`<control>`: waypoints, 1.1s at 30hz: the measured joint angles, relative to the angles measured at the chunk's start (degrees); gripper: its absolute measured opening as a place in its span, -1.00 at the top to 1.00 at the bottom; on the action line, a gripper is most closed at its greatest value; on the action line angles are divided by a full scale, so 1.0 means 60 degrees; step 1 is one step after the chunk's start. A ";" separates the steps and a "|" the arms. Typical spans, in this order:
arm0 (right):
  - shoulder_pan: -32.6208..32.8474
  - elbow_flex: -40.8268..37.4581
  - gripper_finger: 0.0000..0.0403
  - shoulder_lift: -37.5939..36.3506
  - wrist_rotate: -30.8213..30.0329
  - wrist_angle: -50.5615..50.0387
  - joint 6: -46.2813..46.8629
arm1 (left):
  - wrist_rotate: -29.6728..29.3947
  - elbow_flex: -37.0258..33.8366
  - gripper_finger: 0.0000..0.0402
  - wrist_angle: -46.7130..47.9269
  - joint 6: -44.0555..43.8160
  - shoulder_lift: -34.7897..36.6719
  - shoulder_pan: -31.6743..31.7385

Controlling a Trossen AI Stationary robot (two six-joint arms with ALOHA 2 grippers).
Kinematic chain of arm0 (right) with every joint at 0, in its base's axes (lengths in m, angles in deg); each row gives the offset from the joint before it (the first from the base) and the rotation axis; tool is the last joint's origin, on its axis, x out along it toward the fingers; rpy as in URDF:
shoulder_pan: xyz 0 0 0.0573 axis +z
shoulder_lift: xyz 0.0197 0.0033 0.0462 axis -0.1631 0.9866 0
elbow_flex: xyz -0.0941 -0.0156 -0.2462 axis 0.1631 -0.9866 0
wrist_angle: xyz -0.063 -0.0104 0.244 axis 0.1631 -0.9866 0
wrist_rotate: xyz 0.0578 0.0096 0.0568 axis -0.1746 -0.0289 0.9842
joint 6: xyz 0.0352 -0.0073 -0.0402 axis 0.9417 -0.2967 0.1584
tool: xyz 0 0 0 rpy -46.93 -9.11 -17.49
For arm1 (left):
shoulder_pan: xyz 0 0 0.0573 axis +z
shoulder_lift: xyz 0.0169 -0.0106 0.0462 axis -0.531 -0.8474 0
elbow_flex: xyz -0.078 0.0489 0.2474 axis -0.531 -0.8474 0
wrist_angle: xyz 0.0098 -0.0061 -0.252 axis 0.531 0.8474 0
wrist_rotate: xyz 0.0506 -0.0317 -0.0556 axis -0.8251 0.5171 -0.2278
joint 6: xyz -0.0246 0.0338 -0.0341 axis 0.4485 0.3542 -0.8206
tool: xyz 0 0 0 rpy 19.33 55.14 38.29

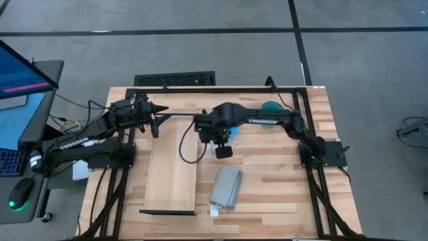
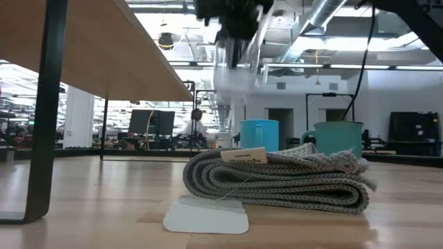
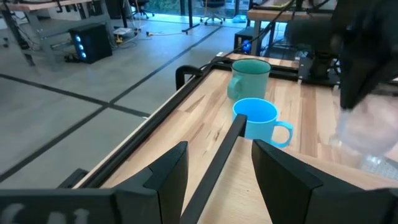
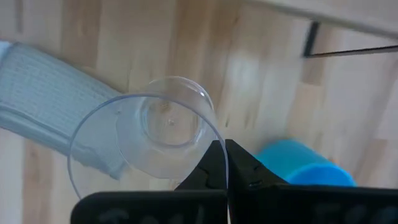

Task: Stack small to large cups/mugs on shelf
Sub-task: Put the transparent mug on the shelf

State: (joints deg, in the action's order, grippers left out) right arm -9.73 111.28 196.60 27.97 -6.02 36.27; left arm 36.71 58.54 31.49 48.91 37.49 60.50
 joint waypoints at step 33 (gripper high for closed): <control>-0.3513 0.0270 0.97 -0.0317 -0.0774 0.2243 -0.0211 | -0.0003 0.0004 0.16 0.0002 0.0344 0.0998 0.0004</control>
State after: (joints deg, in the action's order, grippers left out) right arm -30.80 112.89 194.70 23.32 7.44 35.01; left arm 36.69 58.56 31.50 50.98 43.48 60.52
